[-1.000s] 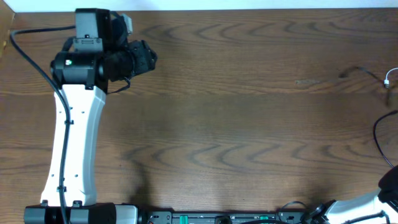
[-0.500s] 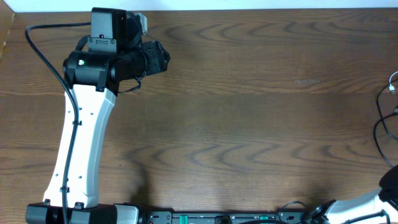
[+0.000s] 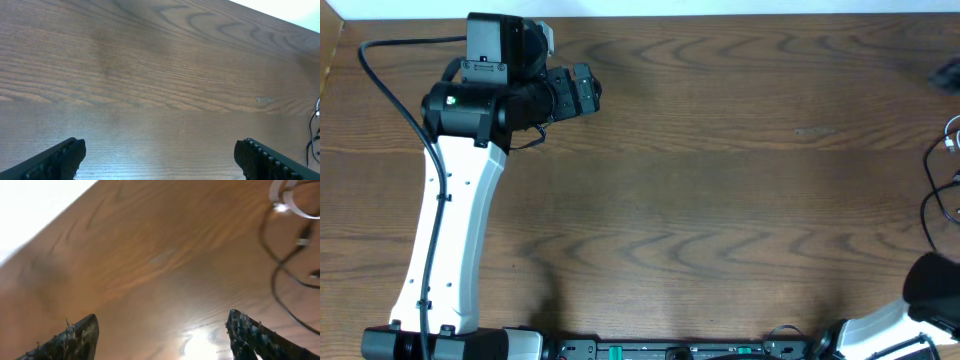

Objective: Untangle cables

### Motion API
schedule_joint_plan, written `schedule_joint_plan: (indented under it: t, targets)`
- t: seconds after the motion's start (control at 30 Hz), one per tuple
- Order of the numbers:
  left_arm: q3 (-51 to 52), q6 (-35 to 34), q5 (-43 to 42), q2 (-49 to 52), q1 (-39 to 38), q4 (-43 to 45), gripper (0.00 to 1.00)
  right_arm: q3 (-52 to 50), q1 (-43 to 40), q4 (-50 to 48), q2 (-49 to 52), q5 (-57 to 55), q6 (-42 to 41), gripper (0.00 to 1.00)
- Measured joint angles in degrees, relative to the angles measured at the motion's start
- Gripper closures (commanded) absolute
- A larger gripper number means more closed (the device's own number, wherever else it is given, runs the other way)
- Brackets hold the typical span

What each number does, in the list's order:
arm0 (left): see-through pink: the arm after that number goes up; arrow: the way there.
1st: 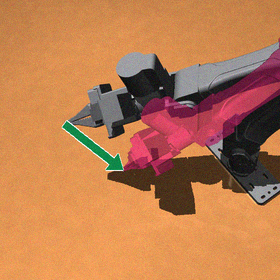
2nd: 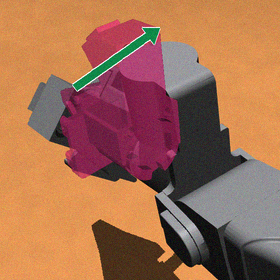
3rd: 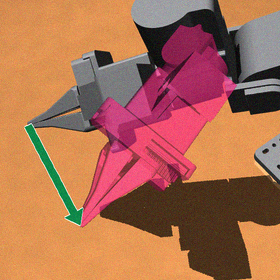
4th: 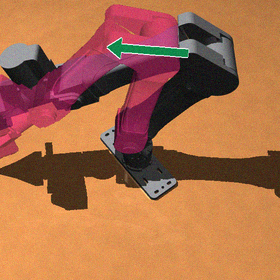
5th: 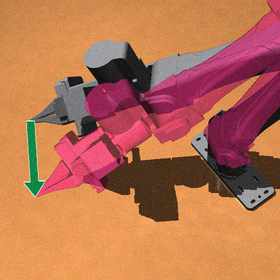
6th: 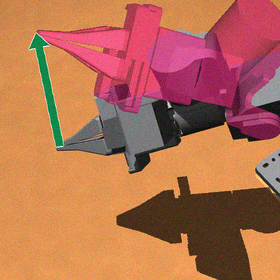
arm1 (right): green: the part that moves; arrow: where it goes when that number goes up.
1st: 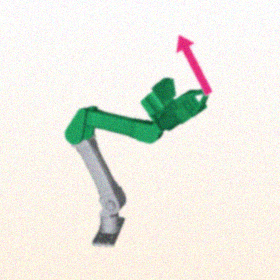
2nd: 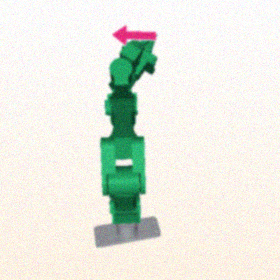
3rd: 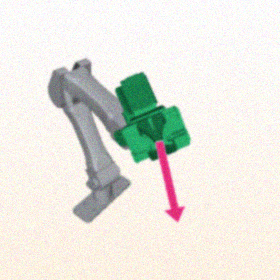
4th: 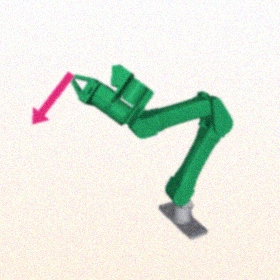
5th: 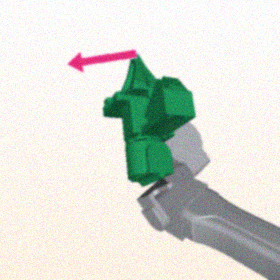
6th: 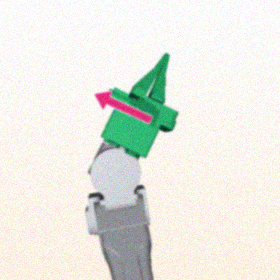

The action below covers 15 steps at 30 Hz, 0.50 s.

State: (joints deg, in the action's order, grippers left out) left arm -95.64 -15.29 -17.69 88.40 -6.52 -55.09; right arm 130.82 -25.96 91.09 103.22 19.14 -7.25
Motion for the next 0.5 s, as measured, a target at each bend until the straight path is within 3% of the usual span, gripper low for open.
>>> schedule_joint_plan:
  t: [0.1, 0.13, 0.3, 0.5]
  targets:
    - [0.0, 0.0, 0.0, 0.0, 0.0, 0.0, 0.00, 0.0, 5.2, 2.7, -2.4, 0.2, 1.7, 0.22]
    - [0.0, 0.0, 0.0, 0.0, 0.0, 0.0, 0.00, 0.0, 6.9, 3.7, -3.4, 0.2, 2.0, 0.01]
    - [0.0, 0.1, 0.0, 0.0, 0.0, 0.0, 0.00, 0.0, 16.7, 5.8, -10.6, 0.8, 2.5, 0.01]
    - [0.0, 0.1, 0.0, 0.0, 0.0, 0.0, 0.00, 0.1, 21.3, 6.0, -16.5, 1.0, 2.5, 0.01]
